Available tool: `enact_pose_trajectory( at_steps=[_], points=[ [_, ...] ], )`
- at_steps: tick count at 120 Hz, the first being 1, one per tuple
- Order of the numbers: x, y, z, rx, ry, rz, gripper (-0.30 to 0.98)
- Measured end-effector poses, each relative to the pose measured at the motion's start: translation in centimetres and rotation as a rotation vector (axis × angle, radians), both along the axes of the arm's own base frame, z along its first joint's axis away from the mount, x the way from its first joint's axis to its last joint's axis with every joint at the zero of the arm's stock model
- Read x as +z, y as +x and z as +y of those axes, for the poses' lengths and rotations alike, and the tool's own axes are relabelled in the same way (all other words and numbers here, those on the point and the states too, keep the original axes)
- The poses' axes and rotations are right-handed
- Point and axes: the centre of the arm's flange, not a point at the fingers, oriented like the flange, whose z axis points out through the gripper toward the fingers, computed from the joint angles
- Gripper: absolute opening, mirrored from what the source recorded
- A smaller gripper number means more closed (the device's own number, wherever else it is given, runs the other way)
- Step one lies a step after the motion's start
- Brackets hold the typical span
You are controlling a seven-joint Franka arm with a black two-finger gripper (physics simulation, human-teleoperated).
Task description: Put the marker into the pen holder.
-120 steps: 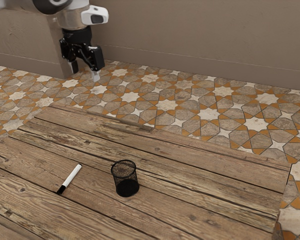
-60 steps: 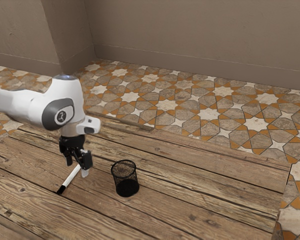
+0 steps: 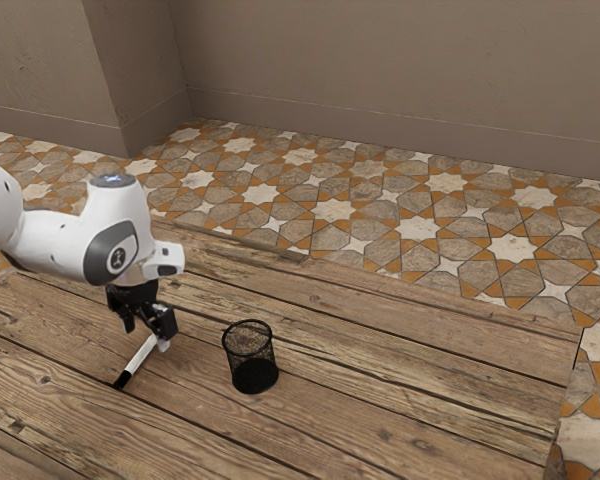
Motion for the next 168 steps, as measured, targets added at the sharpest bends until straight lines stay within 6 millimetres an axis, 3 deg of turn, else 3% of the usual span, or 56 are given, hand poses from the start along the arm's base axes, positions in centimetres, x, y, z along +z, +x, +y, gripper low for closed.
enact_pose_trajectory(
  at_steps=[32,52,95,129,141,154,168],
  points=[
    [-1.8,0.0,0.2,0.087,0.025,0.017,0.66],
    [-2.0,1.2,0.3,0.117,0.045,0.003,0.66],
    [-3.3,1.2,1.1,0.218,-0.001,-0.007,0.65],
    [-3.5,1.7,1.6,0.136,0.002,-0.030,0.65],
    [-2.9,2.7,1.9,0.111,0.008,-0.054,0.65],
    [-3.3,2.5,3.1,0.113,0.012,-0.048,0.65],
    [-3.5,2.4,3.0,0.093,0.011,-0.045,0.65]
  ],
)
